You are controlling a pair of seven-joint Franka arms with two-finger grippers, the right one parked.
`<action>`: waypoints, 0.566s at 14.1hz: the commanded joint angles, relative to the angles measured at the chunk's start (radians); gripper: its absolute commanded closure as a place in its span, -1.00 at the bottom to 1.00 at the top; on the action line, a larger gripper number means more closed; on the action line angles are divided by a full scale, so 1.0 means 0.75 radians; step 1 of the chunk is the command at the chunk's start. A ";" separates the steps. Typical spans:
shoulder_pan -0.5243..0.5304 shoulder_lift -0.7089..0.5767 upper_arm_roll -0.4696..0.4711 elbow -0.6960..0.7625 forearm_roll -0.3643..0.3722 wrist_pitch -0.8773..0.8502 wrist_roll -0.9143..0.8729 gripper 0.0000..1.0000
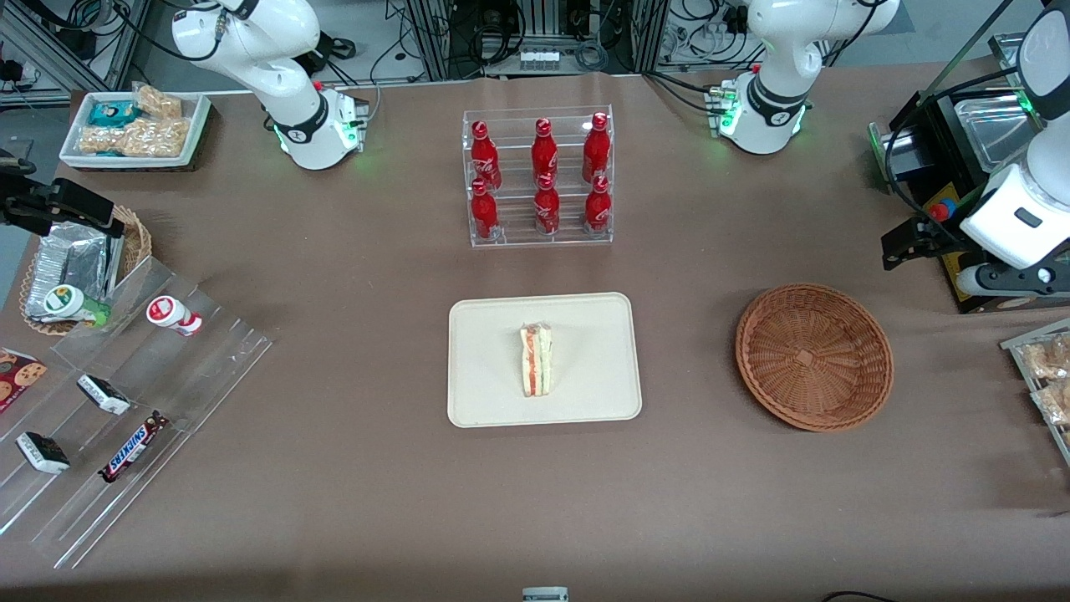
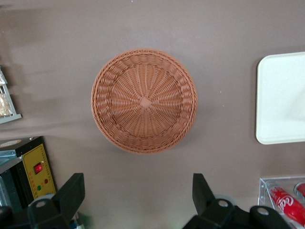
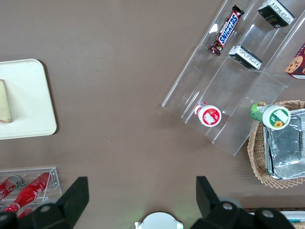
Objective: Place sandwich from basket to tray
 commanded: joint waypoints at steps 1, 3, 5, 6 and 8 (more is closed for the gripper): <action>0.018 0.016 -0.015 0.056 -0.019 -0.046 0.031 -1.00; 0.018 0.016 -0.017 0.057 -0.021 -0.046 0.029 -1.00; 0.018 0.016 -0.017 0.057 -0.021 -0.046 0.023 -1.00; 0.016 0.016 -0.017 0.055 -0.021 -0.046 0.023 -1.00; 0.016 0.016 -0.017 0.054 -0.021 -0.046 0.021 -1.00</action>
